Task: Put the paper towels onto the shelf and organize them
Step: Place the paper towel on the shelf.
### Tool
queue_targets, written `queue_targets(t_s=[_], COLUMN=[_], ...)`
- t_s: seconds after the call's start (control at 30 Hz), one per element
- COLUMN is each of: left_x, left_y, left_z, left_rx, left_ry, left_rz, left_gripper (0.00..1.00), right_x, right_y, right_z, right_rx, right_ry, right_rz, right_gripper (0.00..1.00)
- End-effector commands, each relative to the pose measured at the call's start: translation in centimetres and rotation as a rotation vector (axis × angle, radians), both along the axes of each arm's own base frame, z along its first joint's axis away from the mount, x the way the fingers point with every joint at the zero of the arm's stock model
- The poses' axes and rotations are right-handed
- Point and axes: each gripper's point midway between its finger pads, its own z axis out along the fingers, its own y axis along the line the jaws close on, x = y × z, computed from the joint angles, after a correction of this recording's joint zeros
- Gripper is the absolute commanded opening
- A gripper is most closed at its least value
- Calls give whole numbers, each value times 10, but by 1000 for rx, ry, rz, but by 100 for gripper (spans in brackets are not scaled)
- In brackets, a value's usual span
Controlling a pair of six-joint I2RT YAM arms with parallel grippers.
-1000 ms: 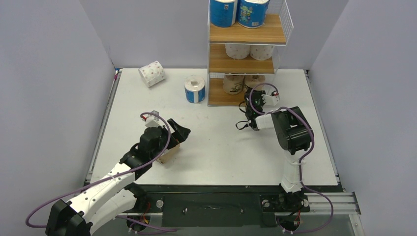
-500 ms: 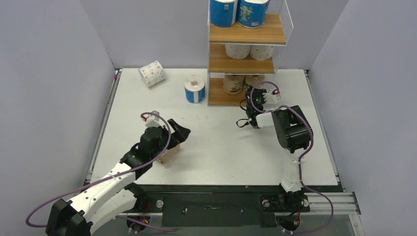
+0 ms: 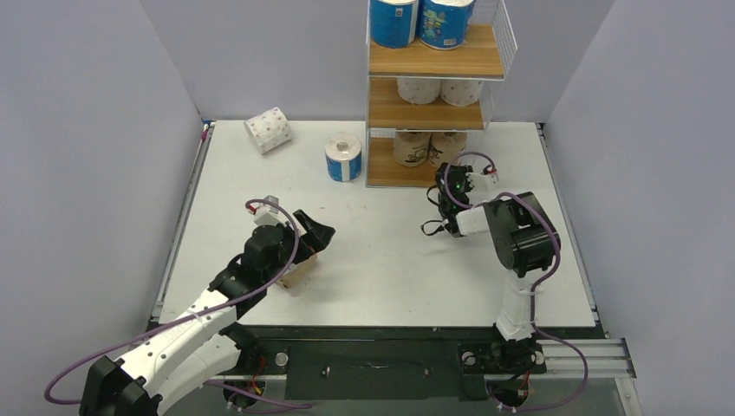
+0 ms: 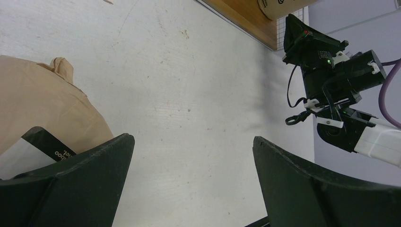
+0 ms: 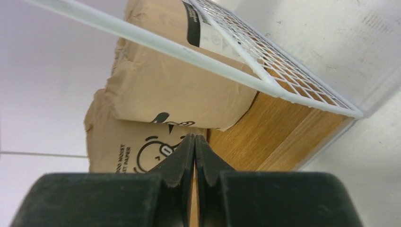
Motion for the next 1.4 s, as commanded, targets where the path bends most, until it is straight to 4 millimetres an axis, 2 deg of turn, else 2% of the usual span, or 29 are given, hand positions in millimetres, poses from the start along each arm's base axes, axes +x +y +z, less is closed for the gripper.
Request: queue_targets(t_s=[0.0,0.03,0.23,0.3,0.33,0.47,0.5,0.53,0.57,0.6,0.63,0.67,0.7,0.73,0.77,0.83,0.87,0.9,0.93,0.97,1.0,1.03,1.07,1.1,1.17,1.23,1.37], left_x=[0,0,-1,-1,-1,1,2,3,4,6,8,11,13,16,18,23,26,24,26,22,22,16,13,6,-8,-21,-46], left_y=[4,5,12,17,20,31,32,36,37,40,41,42,43,44,43,45,45,52,55,66,71,85,92,104,114,113,101], left_z=[11,12,22,26,26,38,43,44,47,48,51,50,53,50,53,51,56,49,56,49,57,49,56,51,51,49,30], left_rx=[-25,-30,-27,-18,-6,18,19,33,36,44,47,55,53,63,60,70,74,107,119,176,190,246,254,286,282,232,91], left_ry=[-33,-38,-62,-74,-74,-103,-114,-117,-120,-125,-128,-122,-124,-111,-111,-85,-78,-42,-39,-2,-6,30,26,58,81,96,141], left_rz=[21,22,46,62,73,111,119,132,139,153,158,167,171,176,175,183,186,200,210,237,257,295,320,356,381,372,328], left_gripper=[96,96,96,96,96,96,96,96,96,96,96,96,96,96,96,96,96,96,96,96,96,96,96,96,96,96,96], right_x=[-11,-17,-58,-78,-86,-122,-136,-149,-158,-170,-177,-191,-199,-206,-212,-221,-222,-227,-227,-232,-231,-237,-235,-238,-241,-241,-241], right_y=[1,2,14,21,26,39,38,41,43,45,46,47,51,49,50,49,50,52,55,56,60,63,68,75,80,86,94], right_z=[70,68,89,104,99,106,100,89,98,91,101,91,97,91,92,82,82,72,78,67,74,63,68,67,58,51,46], right_rx=[20,17,-21,-45,-57,-212,-255,-330,-360,-429,-451,-510,-533,-560,-568,-552,-534,-529,-508,-494,-472,-468,-458,-466,-505,-526,-523], right_ry=[-160,-154,-157,-160,-132,-18,49,131,132,192,182,241,235,269,271,297,286,294,254,261,213,222,186,181,229,261,257], right_rz=[30,41,142,205,246,391,418,457,469,491,497,519,528,542,546,559,563,587,590,607,610,645,663,714,771,812,856], right_gripper=[0,0,0,0,0,0,1,7,11,17,24,27,34,38,45,52,53,54,54,55,55,56,56,56,55,54,54])
